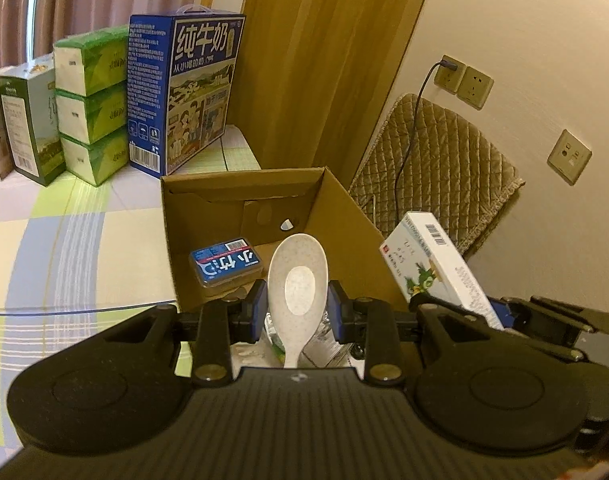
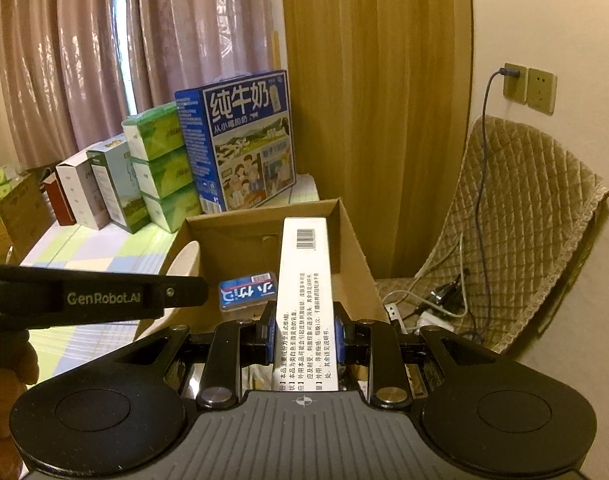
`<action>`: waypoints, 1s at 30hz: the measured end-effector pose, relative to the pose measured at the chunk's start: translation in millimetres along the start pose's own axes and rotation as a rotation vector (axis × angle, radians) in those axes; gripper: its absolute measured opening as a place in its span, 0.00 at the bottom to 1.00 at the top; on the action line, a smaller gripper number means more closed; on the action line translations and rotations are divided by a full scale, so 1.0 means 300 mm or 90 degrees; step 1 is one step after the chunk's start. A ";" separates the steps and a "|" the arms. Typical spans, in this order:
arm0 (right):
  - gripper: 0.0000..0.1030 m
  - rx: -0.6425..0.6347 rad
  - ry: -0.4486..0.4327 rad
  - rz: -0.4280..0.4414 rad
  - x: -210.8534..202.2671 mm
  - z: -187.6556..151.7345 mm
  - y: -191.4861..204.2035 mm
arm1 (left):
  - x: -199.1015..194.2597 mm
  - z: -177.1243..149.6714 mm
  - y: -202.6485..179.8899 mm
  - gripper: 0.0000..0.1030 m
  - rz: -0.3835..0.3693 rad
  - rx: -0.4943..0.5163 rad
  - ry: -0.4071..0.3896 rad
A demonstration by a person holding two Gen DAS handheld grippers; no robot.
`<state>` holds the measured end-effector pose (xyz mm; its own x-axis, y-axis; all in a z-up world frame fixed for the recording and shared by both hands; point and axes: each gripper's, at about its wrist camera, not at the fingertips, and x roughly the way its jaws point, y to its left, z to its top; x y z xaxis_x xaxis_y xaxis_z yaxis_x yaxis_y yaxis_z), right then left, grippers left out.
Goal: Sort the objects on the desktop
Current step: 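Lower both items into the box and open both grippers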
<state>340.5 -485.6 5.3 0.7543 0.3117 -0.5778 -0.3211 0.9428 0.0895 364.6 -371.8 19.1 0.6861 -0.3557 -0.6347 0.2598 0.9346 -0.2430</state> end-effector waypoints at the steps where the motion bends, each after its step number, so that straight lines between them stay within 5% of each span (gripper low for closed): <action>1: 0.22 0.000 0.001 0.000 0.005 0.001 0.000 | 0.008 0.003 0.002 0.26 -0.004 -0.006 0.001; 8: 0.23 -0.003 0.009 -0.007 0.043 -0.001 -0.009 | 0.054 0.020 0.031 0.26 -0.035 -0.060 0.011; 30: 0.23 0.005 0.025 0.009 0.118 -0.005 0.009 | 0.083 -0.036 0.088 0.25 0.001 -0.037 0.042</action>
<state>365.3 -472.4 -16.2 0.7263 0.3210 -0.6079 -0.3275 0.9391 0.1046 381.2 -355.9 -11.2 0.6394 -0.3554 -0.6818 0.2179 0.9342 -0.2826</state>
